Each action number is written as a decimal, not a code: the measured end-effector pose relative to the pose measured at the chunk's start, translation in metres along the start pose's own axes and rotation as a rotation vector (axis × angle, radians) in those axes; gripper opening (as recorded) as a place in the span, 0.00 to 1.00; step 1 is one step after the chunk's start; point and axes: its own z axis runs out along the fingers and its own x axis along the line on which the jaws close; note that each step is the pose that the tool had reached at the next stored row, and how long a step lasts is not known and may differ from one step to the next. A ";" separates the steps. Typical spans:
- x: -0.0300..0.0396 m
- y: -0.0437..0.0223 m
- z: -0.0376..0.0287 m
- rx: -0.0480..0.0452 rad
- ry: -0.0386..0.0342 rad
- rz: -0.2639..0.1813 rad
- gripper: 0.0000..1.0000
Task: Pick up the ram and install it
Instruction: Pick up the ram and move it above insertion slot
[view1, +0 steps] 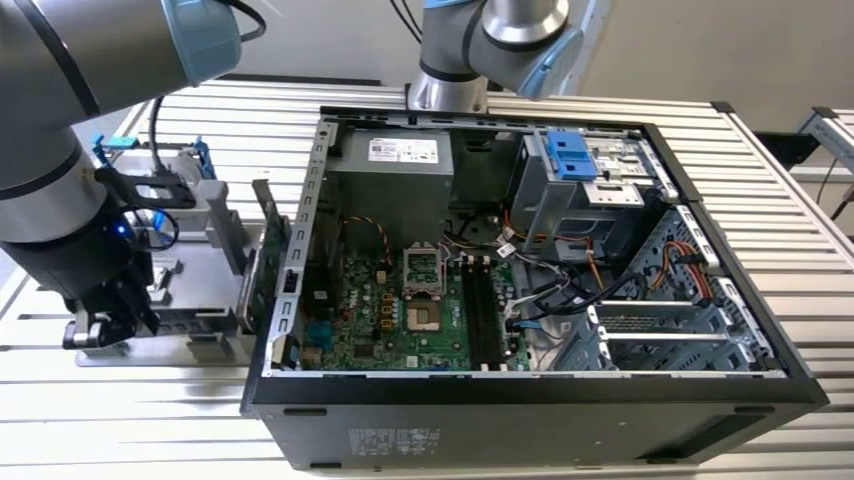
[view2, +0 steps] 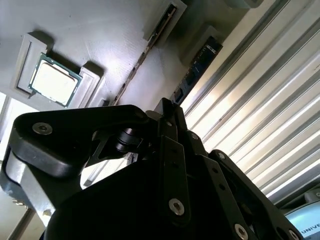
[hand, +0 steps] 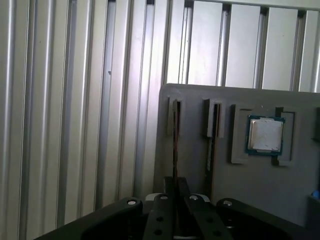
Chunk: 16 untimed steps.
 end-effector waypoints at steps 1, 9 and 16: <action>0.0000 0.0000 -0.0012 0.0000 -0.0001 0.000 0.00; 0.0000 0.0002 -0.0095 0.0001 -0.0001 0.000 0.00; -0.0001 0.0003 -0.0130 0.0001 -0.0001 0.000 0.00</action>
